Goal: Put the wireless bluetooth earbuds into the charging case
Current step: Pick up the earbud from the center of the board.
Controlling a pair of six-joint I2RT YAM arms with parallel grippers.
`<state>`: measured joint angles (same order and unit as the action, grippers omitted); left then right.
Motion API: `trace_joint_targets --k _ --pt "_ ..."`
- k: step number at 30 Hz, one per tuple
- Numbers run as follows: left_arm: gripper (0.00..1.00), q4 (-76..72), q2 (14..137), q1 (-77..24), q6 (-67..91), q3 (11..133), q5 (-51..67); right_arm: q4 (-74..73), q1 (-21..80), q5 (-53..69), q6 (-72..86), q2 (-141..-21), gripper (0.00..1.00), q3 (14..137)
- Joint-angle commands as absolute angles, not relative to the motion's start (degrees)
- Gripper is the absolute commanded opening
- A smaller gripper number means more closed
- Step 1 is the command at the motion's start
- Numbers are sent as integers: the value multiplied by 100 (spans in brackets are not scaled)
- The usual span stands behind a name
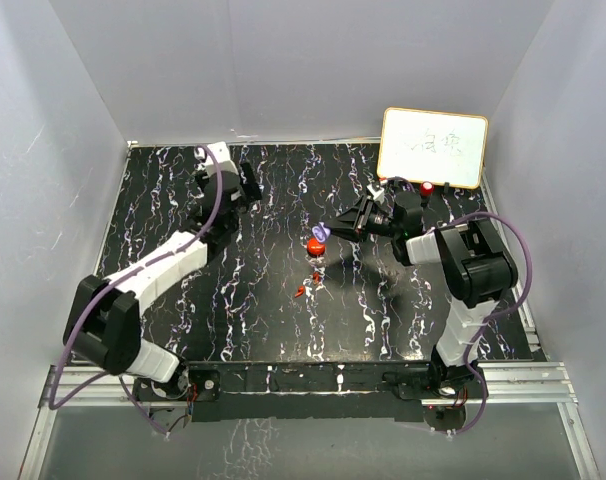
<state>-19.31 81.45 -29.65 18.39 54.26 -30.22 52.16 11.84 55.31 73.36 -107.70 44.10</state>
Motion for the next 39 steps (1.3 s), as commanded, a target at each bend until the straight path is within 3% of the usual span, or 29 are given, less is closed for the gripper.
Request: trace_joint_targets --k 1,12,19,39 --pt "72 -942 8805 -2338 2292 6066 -2828 4212 1151 5322 6287 -10214 0 4682" --pt "75 -190 11049 -1611 1871 8233 -3147 2543 1151 5023 4905 -9759 0 5140" --pt "80 -836 12017 -1343 1274 8980 -3229 2561 1142 5139 4744 -9854 0 5209" --pt "78 -2306 14435 -1144 -553 11069 -3148 2570 1107 5358 4816 -9861 0 5319"
